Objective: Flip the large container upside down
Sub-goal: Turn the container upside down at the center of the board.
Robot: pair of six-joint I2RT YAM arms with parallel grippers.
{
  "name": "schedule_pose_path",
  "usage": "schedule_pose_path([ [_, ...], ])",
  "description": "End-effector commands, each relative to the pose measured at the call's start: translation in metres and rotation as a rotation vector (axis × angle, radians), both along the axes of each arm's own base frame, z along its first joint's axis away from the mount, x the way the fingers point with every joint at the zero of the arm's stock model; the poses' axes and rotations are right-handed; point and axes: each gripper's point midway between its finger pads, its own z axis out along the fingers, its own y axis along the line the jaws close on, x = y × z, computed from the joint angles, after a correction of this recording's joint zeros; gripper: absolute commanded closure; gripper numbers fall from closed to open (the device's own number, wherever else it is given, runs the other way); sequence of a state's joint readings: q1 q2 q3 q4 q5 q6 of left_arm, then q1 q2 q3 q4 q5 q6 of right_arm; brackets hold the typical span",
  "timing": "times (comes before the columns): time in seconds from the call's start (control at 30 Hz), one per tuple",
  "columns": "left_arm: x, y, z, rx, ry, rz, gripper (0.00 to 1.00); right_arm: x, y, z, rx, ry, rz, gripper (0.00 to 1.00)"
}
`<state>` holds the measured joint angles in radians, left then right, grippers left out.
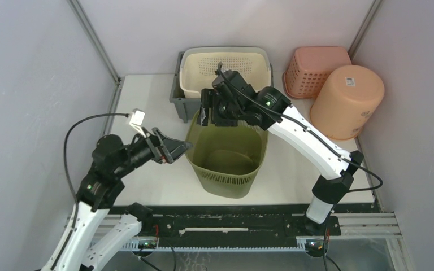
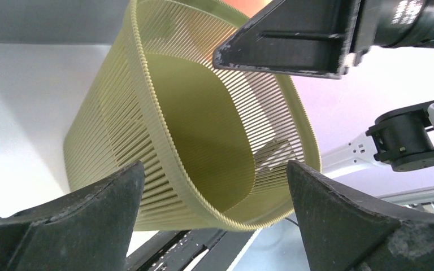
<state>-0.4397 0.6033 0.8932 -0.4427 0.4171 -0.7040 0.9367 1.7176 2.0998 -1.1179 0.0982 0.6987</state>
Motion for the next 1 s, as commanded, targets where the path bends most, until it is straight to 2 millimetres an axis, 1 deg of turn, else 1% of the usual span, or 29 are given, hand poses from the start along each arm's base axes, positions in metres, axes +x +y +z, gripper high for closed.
schedule_pose_path([
  [0.0, -0.016, 0.034, 0.035, 0.049, -0.095, 0.127, 0.0, -0.01, 0.015, 0.03, 0.093, -0.047, -0.019, 0.25],
  [0.1, -0.022, 0.054, 0.033, 0.097, -0.072, 0.215, 0.0, -0.017, 0.03, 0.025, 0.089, -0.041, -0.024, 0.25],
  [0.17, -0.029, 0.067, 0.038, 0.102, -0.091, 0.264, 0.0, -0.023, 0.04, 0.019, 0.079, -0.031, -0.031, 0.25],
  [0.23, -0.037, 0.076, 0.043, 0.094, -0.111, 0.292, 0.0, -0.028, 0.05, 0.015, 0.064, -0.032, -0.033, 0.25],
  [0.3, -0.044, 0.08, 0.045, 0.085, -0.121, 0.298, 0.0, -0.034, 0.06, 0.015, 0.056, -0.04, -0.032, 0.25],
  [0.4, -0.051, 0.078, 0.046, 0.077, -0.125, 0.271, 0.0, -0.037, 0.075, 0.003, 0.028, -0.029, -0.029, 0.25],
  [0.5, -0.056, 0.077, 0.044, 0.078, -0.126, 0.251, 0.0, -0.038, 0.081, -0.012, -0.026, -0.022, -0.043, 0.25],
  [0.57, -0.059, 0.078, 0.045, 0.073, -0.133, 0.249, 0.0, -0.037, 0.078, -0.024, -0.074, -0.018, -0.062, 0.26],
  [0.63, -0.062, 0.079, 0.045, 0.077, -0.136, 0.247, 0.0, -0.035, 0.071, -0.037, -0.13, -0.015, -0.088, 0.27],
  [0.73, -0.063, 0.079, 0.046, 0.083, -0.141, 0.242, 0.0, -0.033, 0.06, -0.049, -0.195, -0.014, -0.116, 0.3],
  [0.77, -0.063, 0.079, 0.046, 0.083, -0.141, 0.238, 0.0, -0.033, 0.057, -0.05, -0.207, -0.016, -0.121, 0.32],
  [0.9, -0.063, 0.077, 0.044, 0.085, -0.138, 0.23, 0.0, -0.03, 0.042, -0.054, -0.272, -0.033, -0.142, 0.47],
  [0.97, -0.062, 0.076, 0.043, 0.087, -0.134, 0.229, 0.0, -0.031, 0.029, -0.056, -0.319, -0.041, -0.152, 0.5],
])
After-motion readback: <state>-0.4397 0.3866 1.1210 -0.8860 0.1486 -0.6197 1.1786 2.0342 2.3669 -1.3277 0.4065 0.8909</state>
